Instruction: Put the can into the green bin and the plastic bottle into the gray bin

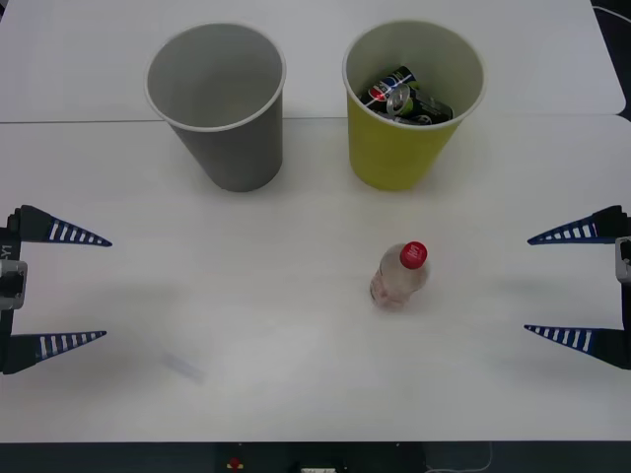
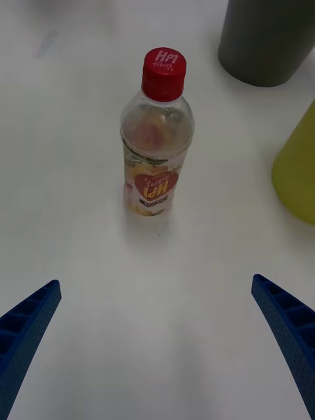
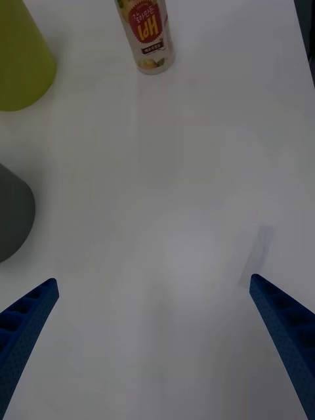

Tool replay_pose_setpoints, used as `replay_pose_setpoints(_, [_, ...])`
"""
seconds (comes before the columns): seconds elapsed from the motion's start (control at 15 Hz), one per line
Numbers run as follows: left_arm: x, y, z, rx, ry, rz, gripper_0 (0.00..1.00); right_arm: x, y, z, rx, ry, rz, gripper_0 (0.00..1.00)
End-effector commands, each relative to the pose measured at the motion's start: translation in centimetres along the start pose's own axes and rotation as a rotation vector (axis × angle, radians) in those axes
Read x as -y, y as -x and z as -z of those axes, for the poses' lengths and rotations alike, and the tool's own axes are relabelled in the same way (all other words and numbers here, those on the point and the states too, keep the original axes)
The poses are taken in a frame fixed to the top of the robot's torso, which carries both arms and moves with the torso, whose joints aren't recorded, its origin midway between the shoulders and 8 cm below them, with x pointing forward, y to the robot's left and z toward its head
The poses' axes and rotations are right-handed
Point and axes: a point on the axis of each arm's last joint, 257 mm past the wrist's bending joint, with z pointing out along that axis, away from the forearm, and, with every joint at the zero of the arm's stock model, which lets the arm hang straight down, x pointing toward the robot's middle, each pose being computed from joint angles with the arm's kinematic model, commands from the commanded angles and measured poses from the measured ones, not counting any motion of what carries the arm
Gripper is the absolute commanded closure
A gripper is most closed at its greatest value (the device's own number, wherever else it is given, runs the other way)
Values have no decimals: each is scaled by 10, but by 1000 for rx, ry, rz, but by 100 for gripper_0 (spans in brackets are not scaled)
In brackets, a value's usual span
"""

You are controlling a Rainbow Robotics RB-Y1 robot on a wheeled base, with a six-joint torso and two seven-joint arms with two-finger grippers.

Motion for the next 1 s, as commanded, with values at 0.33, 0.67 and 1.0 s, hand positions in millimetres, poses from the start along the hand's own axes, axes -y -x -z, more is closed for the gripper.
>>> replay_pose_setpoints(0.33, [0, 0, 0, 0, 0, 0, 0, -1, -9, -39, 163, -37, -203, 0])
replay_pose_setpoints(0.67, [0, 0, 0, 0, 0, 0, 0, 3, -7, -66, 251, -112, -249, 0])
replay_pose_setpoints(1.0, [0, 0, 0, 0, 0, 0, 0, -1, -5, -93, 344, -136, -280, 0])
